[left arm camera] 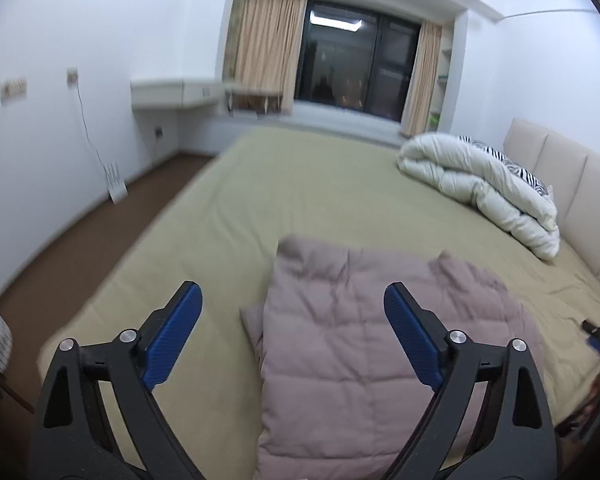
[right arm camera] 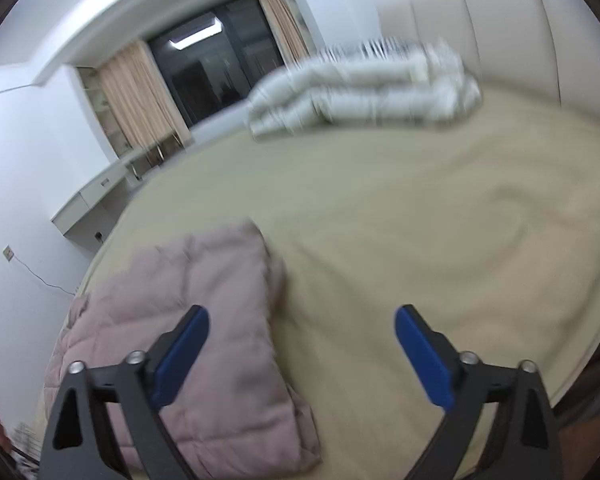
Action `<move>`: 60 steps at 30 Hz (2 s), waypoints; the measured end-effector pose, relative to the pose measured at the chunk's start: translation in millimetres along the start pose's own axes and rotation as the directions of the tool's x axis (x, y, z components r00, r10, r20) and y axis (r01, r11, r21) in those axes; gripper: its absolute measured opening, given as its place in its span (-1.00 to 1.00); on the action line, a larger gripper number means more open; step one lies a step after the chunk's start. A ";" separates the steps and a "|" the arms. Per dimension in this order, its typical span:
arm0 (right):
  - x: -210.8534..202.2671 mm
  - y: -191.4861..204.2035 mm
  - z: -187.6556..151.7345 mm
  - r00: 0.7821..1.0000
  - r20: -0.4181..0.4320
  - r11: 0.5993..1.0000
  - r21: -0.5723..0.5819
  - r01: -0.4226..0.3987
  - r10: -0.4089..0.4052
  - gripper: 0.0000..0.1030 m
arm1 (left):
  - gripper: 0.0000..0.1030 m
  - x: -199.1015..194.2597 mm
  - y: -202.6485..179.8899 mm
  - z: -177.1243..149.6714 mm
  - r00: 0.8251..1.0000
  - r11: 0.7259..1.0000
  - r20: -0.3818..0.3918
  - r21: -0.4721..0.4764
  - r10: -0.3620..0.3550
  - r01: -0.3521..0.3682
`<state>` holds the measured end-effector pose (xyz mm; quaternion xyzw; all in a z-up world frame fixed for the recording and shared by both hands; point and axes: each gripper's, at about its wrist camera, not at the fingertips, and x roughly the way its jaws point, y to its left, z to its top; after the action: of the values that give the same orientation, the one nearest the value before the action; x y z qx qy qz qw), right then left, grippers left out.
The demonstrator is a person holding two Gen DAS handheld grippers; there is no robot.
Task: Fold large clothes
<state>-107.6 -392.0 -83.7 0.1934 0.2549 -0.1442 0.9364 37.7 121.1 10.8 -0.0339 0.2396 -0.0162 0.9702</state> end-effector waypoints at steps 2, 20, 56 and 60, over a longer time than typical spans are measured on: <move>-16.2 24.2 21.2 0.996 0.092 0.999 -0.051 -0.016 0.021 1.00 | 0.93 -36.9 1.6 26.0 0.993 0.996 0.105 0.072 0.052 -0.060; -80.3 159.2 69.7 1.000 -0.006 0.974 -0.225 -0.011 0.010 1.00 | 1.00 -122.2 -70.9 29.4 0.983 0.982 -0.086 0.104 0.164 -0.155; -42.5 201.0 -18.0 0.948 -0.289 0.938 -0.346 0.027 -0.133 1.00 | 1.00 -33.9 -69.0 -39.9 0.927 0.984 -0.338 0.128 0.162 -0.125; -41.9 200.7 -19.8 0.946 -0.294 0.936 -0.351 0.025 -0.135 1.00 | 1.00 -33.0 -67.7 -39.5 0.927 0.984 -0.338 0.129 0.161 -0.124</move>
<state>-76.7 -198.9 -19.1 0.0373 0.4290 -0.1037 0.8966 -11.0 52.9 -3.8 0.0382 0.4075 0.0362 0.9117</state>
